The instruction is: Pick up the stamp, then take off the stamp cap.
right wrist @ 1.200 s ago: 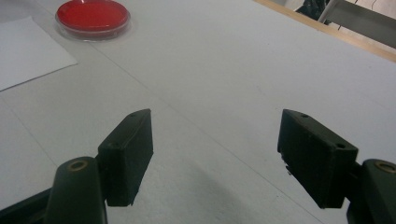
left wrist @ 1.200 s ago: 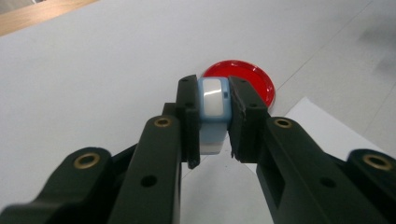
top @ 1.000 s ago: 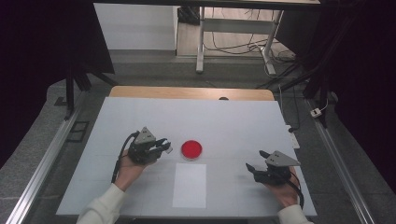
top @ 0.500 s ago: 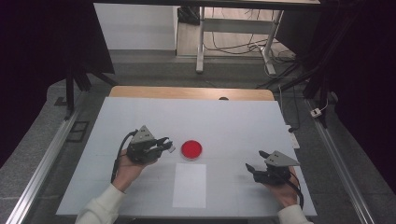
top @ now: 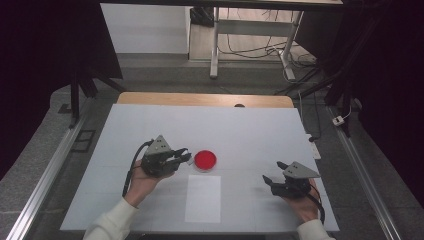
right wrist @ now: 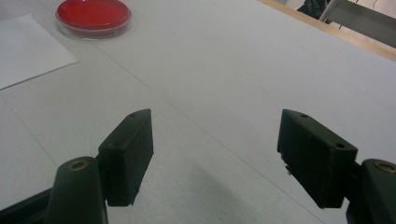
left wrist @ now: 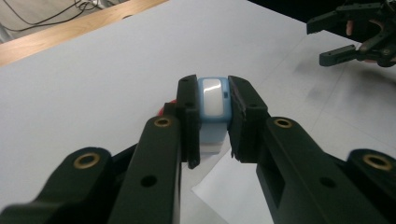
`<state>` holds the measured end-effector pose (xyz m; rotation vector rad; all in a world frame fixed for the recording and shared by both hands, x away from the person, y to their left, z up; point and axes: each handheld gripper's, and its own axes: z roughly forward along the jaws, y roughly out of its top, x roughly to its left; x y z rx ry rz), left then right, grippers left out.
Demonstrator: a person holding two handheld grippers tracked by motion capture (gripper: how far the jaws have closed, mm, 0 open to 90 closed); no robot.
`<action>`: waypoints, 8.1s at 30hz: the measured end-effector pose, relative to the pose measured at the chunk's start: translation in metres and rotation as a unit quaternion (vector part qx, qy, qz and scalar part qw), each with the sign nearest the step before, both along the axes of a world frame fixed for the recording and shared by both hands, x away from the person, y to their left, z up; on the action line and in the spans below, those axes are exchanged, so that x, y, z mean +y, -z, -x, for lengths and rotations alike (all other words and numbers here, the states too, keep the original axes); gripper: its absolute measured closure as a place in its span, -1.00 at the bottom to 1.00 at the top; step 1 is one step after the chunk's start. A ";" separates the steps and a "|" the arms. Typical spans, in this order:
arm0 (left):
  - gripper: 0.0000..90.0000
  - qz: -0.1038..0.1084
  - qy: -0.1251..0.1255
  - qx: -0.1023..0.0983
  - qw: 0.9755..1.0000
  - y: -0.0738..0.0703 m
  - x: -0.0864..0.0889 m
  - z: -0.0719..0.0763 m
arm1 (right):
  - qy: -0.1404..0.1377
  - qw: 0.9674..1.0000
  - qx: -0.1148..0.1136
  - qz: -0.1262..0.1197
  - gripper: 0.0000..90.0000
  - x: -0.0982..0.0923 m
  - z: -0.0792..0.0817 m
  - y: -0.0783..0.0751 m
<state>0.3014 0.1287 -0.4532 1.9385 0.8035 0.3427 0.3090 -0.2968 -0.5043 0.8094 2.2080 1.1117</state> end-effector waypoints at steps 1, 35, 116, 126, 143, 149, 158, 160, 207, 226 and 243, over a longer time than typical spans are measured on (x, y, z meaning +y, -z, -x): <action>0.67 -0.001 0.003 -0.001 1.000 0.000 -0.002 0.000 | 0.000 1.000 0.000 0.000 -0.40 0.000 0.000 0.000; 0.67 -0.003 0.048 -0.001 0.999 -0.002 -0.043 -0.001 | -0.001 1.000 -0.001 -0.001 -0.40 0.001 0.000 0.000; 0.67 -0.008 0.048 0.004 0.999 0.000 -0.045 -0.004 | -0.057 0.998 0.005 -0.034 -0.35 0.064 0.013 0.000; 0.67 -0.009 0.048 0.006 0.999 0.002 -0.046 -0.005 | -0.067 0.997 0.005 -0.031 -0.35 0.079 0.014 0.001; 0.67 -0.008 0.048 0.007 0.999 0.003 -0.049 -0.006 | -0.079 0.997 0.001 -0.025 -0.34 0.098 0.016 0.004; 0.67 -0.007 0.048 0.007 0.999 0.003 -0.049 -0.007 | -0.082 0.997 0.002 -0.016 -0.34 0.108 0.017 0.006; 0.67 -0.007 0.048 0.007 0.999 0.003 -0.049 -0.007 | -0.092 0.996 0.001 -0.009 -0.33 0.120 0.019 0.008; 0.67 -0.006 0.048 0.007 0.999 0.003 -0.050 -0.007 | -0.093 0.996 0.002 -0.010 -0.33 0.122 0.019 0.009; 0.67 -0.011 0.051 0.011 0.999 0.006 -0.053 -0.007 | -0.071 0.997 -0.035 -0.014 -0.17 0.168 0.022 0.014; 0.67 -0.011 0.052 0.013 0.998 0.007 -0.055 -0.007 | -0.051 0.997 -0.052 -0.009 0.06 0.177 0.019 0.012; 0.68 -0.011 0.051 0.013 0.999 0.008 -0.054 -0.007 | -0.035 0.997 -0.067 -0.002 0.33 0.181 0.018 0.011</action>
